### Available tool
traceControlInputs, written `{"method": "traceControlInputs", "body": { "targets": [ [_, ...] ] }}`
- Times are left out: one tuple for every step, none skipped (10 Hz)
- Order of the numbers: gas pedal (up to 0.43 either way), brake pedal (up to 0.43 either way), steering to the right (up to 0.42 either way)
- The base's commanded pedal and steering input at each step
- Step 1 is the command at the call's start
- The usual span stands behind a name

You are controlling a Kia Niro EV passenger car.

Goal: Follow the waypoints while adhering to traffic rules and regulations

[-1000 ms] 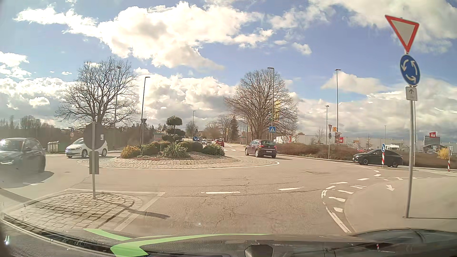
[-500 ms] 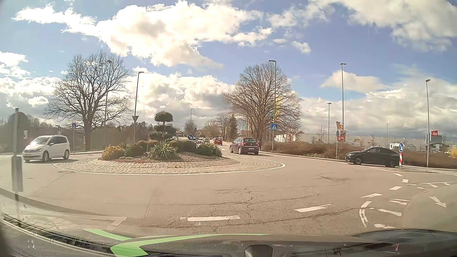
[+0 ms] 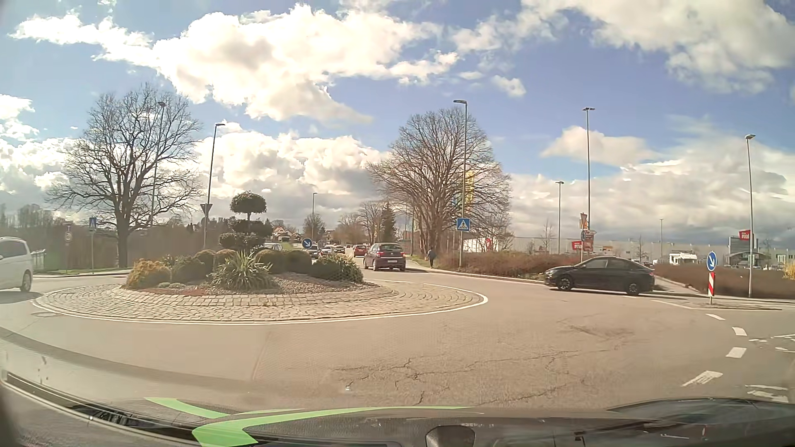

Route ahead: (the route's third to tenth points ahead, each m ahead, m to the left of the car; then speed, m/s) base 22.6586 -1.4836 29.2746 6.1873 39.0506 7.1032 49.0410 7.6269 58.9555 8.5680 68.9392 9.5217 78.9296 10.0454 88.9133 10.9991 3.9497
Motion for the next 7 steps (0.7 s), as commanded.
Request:
{"method": "traceControlInputs", "body": {
  "targets": [
    [0.047, 0.000, 0.170],
    [0.240, 0.000, 0.197],
    [0.268, 0.000, 0.220],
    [0.268, 0.000, 0.246],
    [0.268, 0.000, 0.269],
    [0.268, 0.000, 0.292],
    [0.268, 0.000, 0.307]
  ]
}}
